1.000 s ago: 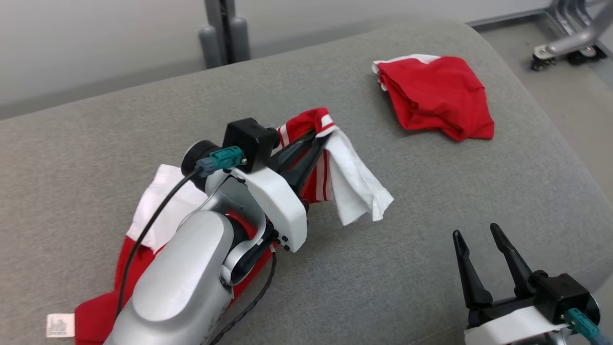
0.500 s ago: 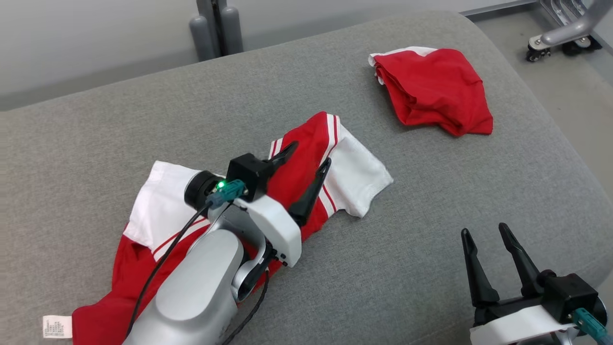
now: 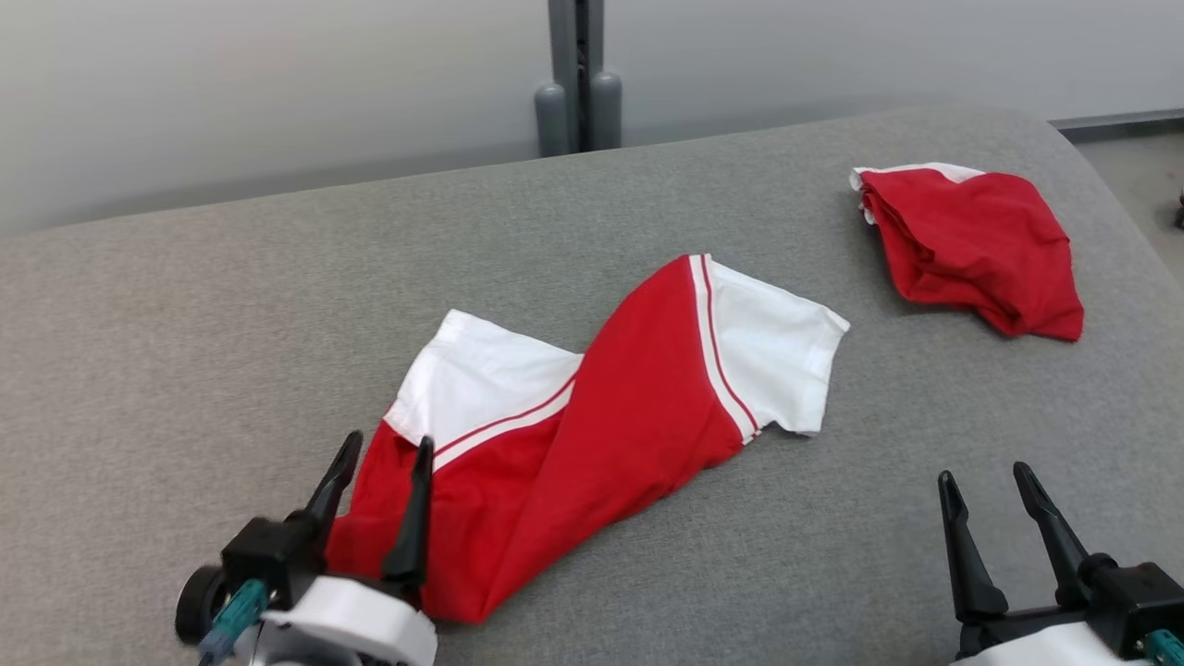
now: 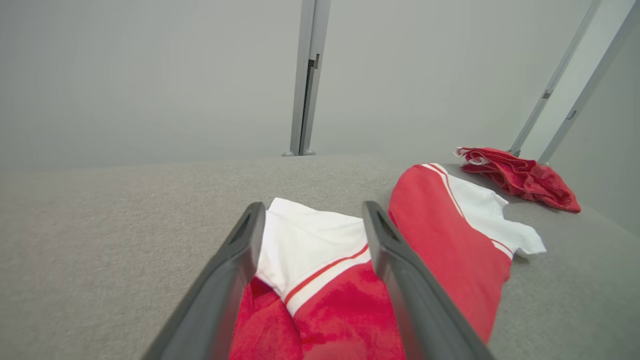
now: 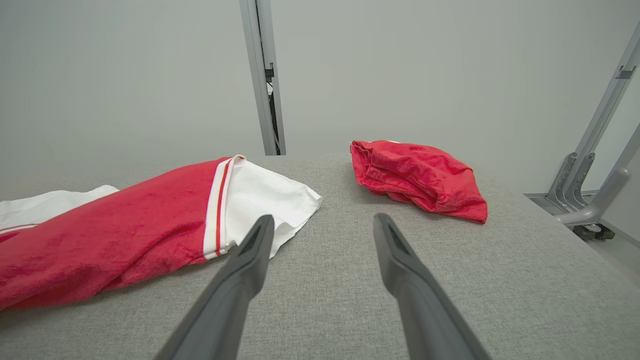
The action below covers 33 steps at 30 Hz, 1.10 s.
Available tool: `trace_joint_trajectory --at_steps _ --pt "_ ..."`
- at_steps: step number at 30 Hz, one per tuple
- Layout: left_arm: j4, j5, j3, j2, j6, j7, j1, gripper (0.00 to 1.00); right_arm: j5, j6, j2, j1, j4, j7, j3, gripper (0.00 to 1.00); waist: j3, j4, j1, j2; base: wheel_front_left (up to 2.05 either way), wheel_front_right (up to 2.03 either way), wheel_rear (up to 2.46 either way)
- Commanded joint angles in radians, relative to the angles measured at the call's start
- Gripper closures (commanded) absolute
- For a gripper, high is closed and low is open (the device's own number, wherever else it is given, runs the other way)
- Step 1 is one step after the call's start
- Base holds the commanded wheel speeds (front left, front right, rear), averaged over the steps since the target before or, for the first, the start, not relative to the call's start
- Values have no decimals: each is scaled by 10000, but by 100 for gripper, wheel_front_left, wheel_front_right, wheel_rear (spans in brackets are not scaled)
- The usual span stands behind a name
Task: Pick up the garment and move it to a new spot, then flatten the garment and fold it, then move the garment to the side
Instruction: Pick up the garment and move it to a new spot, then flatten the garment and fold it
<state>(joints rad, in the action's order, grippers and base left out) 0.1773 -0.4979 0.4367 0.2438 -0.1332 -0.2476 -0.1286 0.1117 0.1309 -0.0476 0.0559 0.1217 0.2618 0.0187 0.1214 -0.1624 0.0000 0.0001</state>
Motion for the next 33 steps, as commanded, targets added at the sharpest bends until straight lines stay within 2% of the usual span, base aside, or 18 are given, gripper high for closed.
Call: trace_joint_trajectory --at_steps 1,4,7,16,24,28,33 --pt "-90 -27 -98 44 -110 -45 192 0 -68 -2 -57 114 -14 49 35 0 -291 409 0 -1 0 0 0" --pt "-445 -29 -688 87 -520 -158 1211 0 -107 -2 -54 276 -15 47 184 0 -517 807 0 -1 0 0 0" --pt "-661 65 -1065 -28 -578 -185 2004 0 -136 -2 -54 491 -1 49 277 0 -791 1203 0 -1 0 0 0" --pt "-748 650 -1711 -510 49 -171 3172 0 -228 -2 -54 769 -2 47 225 0 -1249 1881 0 -1 0 0 0" --pt "108 873 -1635 -771 610 -168 2763 0 -203 -2 -56 697 41 49 46 0 -1274 1778 0 -1 0 0 0" --pt "685 790 -1509 -770 717 78 2534 0 -117 -2 -54 724 61 47 -31 0 -1185 1549 0 -1 0 0 0" --pt "1563 545 -1580 -674 569 925 2252 0 -59 -2 -56 622 47 49 -67 0 -899 1098 0 -1 0 0 0"
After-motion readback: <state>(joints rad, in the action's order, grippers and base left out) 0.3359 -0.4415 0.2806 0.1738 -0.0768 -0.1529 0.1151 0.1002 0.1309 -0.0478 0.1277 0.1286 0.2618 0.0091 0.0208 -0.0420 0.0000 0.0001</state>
